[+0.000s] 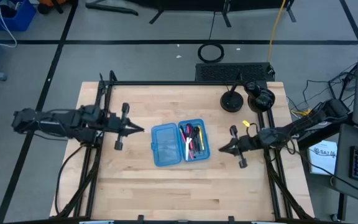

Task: Pick & place school supplies into a supply box
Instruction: Return to Home Position

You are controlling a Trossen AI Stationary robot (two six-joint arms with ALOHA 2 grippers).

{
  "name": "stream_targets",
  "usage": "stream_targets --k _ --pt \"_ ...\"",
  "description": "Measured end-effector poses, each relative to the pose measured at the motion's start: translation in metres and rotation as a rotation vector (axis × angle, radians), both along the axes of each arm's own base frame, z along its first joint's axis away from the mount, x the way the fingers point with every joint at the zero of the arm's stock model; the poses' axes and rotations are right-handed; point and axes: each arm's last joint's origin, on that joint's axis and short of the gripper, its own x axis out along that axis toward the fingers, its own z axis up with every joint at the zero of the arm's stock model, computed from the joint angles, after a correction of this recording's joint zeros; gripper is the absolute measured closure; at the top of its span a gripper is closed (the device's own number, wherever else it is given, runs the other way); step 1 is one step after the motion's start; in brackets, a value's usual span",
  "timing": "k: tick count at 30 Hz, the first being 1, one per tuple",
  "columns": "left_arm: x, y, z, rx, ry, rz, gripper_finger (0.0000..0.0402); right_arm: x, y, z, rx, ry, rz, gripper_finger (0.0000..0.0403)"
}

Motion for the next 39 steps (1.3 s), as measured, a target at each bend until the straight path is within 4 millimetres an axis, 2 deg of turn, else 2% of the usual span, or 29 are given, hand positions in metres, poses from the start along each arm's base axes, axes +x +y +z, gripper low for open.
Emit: stream_targets --k 3,7,9,14,20,23,28,31,34,39 --pt "-0.011 -0.002 -0.028 0.006 -0.01 -0.019 0.0401 0.015 -0.002 0.016 -0.041 0.017 -0.094 0.0403" --pt "-0.025 -0.004 -0.051 0.039 -0.027 -0.035 0.0401 0.023 -0.006 0.01 -0.166 0.073 -0.117 0.0403" --pt "-0.034 -0.004 -0.059 0.055 -0.01 -0.04 0.04 0.025 -0.01 0.011 -0.177 0.058 -0.142 0.0403" --pt "-0.063 0.0 -0.057 0.094 -0.021 0.014 0.04 0.023 -0.02 0.015 -0.155 0.054 -0.192 0.0403" --pt "-0.09 0.003 -0.045 0.093 -0.22 0.014 0.04 0.009 -0.026 0.025 -0.156 -0.003 -0.184 0.0403" --pt "-0.09 0.004 -0.052 0.101 -0.237 0.044 0.0401 -0.003 -0.025 0.029 -0.149 -0.102 -0.112 0.0403" --pt "-0.081 0.008 -0.067 0.037 -0.198 0.141 0.04 -0.02 -0.03 0.017 -0.108 -0.206 -0.103 0.0403" --pt "-0.075 0.012 -0.08 -0.042 -0.196 0.184 0.04 -0.022 -0.034 0.021 -0.055 -0.25 -0.138 0.0403" --pt "-0.069 0.016 -0.095 -0.132 -0.2 0.218 0.0399 -0.021 -0.038 0.019 -0.023 -0.217 -0.159 0.0403" --pt "-0.062 0.018 -0.124 -0.192 -0.149 0.179 0.04 -0.021 -0.037 0.019 -0.014 -0.221 -0.085 0.0403"
